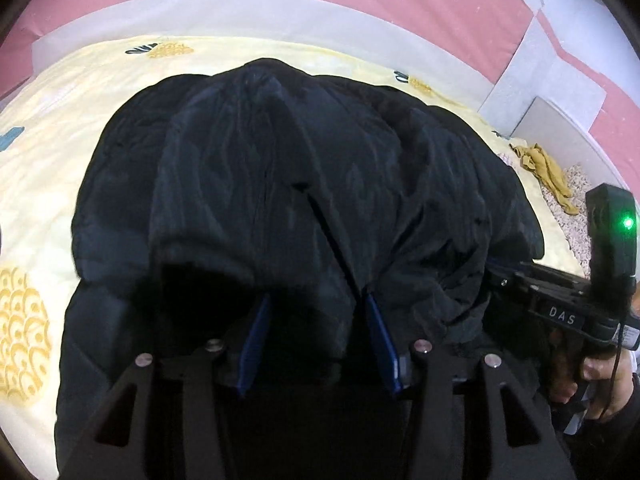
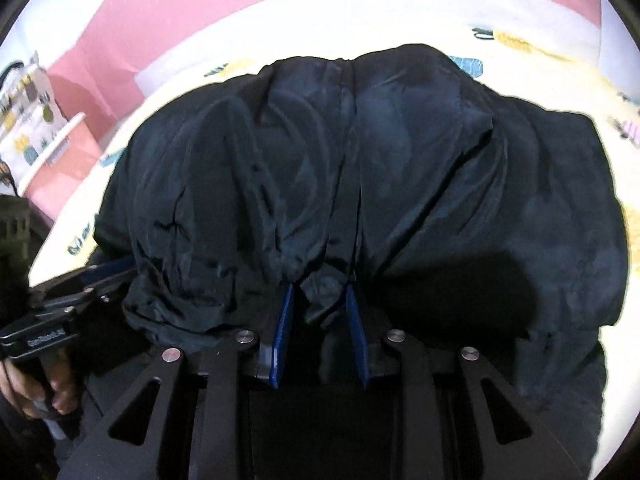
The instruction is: Fold large clothes
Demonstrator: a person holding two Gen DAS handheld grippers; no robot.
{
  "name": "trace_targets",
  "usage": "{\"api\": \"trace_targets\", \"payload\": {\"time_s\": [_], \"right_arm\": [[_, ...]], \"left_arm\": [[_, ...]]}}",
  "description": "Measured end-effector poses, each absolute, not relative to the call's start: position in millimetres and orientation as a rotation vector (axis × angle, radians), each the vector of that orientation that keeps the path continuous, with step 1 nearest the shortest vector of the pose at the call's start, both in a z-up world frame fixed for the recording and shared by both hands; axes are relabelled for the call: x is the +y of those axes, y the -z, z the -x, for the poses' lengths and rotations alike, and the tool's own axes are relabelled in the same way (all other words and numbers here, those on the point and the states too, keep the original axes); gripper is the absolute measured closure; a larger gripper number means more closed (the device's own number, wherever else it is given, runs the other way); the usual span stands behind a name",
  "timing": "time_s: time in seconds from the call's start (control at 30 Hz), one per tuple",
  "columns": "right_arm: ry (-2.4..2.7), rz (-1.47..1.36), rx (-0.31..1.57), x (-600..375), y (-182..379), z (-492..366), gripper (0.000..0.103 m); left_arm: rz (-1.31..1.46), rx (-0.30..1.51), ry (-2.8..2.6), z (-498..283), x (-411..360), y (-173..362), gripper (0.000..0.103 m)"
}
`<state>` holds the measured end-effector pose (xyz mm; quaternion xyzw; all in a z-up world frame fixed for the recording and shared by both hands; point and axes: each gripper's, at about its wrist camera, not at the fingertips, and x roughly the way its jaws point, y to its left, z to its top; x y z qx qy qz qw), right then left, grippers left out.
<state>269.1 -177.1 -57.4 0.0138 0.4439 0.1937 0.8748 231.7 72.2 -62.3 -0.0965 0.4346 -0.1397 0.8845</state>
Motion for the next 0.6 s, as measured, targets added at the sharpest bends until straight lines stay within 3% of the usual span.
{"api": "trace_targets", "payload": {"time_s": [0.17, 0.4, 0.6], "right_arm": [[-0.399, -0.007, 0.874, -170, 47, -251, 0.075], [-0.409, 0.016, 0.933, -166, 85, -258, 0.075], [-0.407, 0.031, 0.935, -166, 82, -251, 0.075]], "left_arm": [[0.161, 0.923, 0.287, -230, 68, 74, 0.051], [0.205, 0.938, 0.296, -232, 73, 80, 0.050], [0.250, 0.846, 0.289, -215, 85, 33, 0.051]]}}
